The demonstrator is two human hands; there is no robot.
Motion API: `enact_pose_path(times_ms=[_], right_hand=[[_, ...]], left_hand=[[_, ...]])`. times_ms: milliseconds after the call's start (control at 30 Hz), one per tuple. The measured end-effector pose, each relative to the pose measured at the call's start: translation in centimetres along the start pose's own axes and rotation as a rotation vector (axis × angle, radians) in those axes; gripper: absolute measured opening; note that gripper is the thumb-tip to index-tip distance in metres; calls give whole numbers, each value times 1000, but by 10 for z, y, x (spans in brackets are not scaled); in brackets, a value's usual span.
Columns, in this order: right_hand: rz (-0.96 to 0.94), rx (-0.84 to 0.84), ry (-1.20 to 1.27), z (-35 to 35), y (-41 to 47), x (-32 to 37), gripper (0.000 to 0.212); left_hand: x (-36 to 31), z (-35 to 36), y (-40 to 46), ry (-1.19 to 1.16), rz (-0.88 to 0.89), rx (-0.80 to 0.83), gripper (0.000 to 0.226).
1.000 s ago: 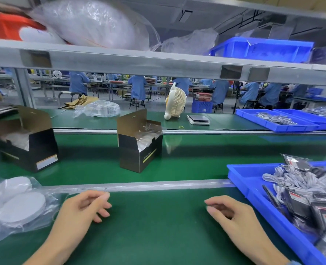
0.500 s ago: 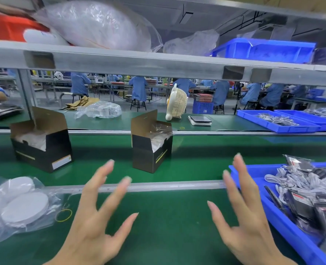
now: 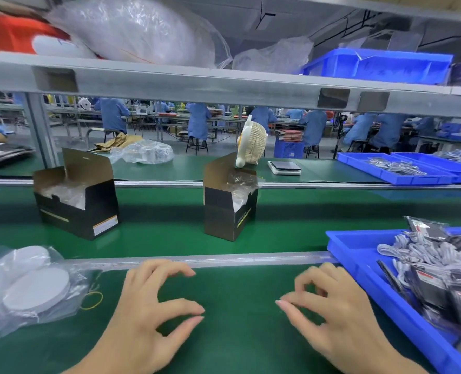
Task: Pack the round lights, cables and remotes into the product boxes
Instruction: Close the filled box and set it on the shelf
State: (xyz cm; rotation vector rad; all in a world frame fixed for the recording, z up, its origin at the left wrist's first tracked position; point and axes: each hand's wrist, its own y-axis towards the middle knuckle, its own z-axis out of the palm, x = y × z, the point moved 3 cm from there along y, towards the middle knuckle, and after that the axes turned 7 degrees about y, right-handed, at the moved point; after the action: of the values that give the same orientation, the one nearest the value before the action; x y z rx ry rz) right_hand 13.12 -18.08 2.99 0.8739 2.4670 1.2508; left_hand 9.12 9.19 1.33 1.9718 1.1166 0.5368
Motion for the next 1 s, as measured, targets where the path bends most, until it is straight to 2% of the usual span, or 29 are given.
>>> enact_pose_path(times_ms=[67,133,200,233,300,367,400,433,467,500,533,600,633,700,767,800,833,867,900,933,1000], right_hand=[[-130,37,-102,-2,6,5,19],[-164,91,-166,0,7,6,38],[-91,105,-82,2,5,6,59],[-2,85,63,2,5,5,63],[292,52,454,-1,4,5,73],[605,138,748,0,2,5,94],[706,200,806,2,-2,4,101],[754,277,815,5,-5,3,97],[743,330,776,6,-5,3,82],[671,309,708,4,-3,5,56],[579,262,636,2,-1,4,25],[344,244,349,-4,8,4,40],[175,185,202,-10,12,8,40],[-147,187,-2,-13,13,17,26],[-285,227,-128,-12,14,21,24],[-299,216,-148,-13,14,21,32],[-278,189,-134,-14,14,22,47],[-201,167,-32,-15,14,22,68],[-67,141,161,-15,14,21,89],[112,105,444,-16,14,21,106],[490,40,1083,-16,14,24,122]], left_hand=[[-3,1,3,80,129,26,9],[-5,1,3,113,153,28,25],[-5,2,0,9,78,18,42],[-5,2,-1,-95,-4,5,48],[-3,1,-2,-376,-261,-19,58],[0,8,-6,-719,-564,13,80],[1,13,-8,-850,-709,72,94],[1,17,-10,-903,-792,136,102],[2,18,-11,-885,-815,173,100],[3,17,-10,-802,-773,159,89],[2,12,-6,-658,-643,125,73],[-3,4,2,-330,-290,96,31],[-8,2,3,-223,-157,100,18],[-15,3,4,-44,79,117,16],[-19,2,7,82,218,100,30],[-21,1,10,48,187,85,45],[-20,-2,13,-136,41,48,66],[-18,-5,17,-398,-197,13,89],[-16,-4,16,-644,-418,-18,110],[-21,-3,16,-865,-538,-26,121],[-20,4,9,-1219,-780,-78,116]])
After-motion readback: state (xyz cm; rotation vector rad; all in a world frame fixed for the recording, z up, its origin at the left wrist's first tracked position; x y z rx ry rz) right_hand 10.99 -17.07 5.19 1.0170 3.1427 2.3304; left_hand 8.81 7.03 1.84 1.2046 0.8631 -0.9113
